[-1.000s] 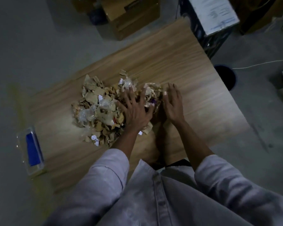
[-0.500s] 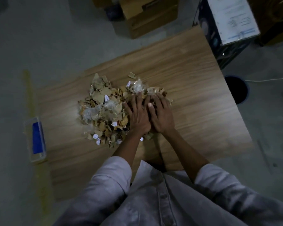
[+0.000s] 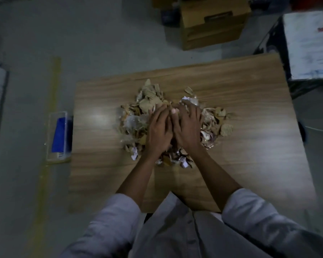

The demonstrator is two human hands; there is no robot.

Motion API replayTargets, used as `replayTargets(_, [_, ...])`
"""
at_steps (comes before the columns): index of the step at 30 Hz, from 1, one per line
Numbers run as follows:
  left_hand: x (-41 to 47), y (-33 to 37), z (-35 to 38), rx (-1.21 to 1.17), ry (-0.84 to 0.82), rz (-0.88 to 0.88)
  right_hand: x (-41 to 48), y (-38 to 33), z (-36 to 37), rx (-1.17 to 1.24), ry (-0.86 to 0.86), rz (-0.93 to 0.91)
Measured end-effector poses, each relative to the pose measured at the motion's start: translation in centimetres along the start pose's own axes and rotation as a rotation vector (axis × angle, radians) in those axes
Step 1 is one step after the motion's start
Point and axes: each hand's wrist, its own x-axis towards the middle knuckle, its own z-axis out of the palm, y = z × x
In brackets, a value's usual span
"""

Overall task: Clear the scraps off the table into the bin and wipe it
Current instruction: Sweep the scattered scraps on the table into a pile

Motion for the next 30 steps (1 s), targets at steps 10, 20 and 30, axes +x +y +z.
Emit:
replayTargets(10, [6.4,-8.8,-7.2,-0.381,0.287,-0.496,7.1,-5.0,6.7,0.068,-0.078,-0.031])
replayTargets(20, [5.7,-15.7,-2.1,-0.391,-0.065,-0.622,9.9,-6.0,13.7,-0.398,-0.636,0.046])
replayTargets(30, [6.4,-14.3,-4.7,-0.579,-0.044,-0.501,7.9,-7.3,12.3,-0.118,-0.296,-0.123])
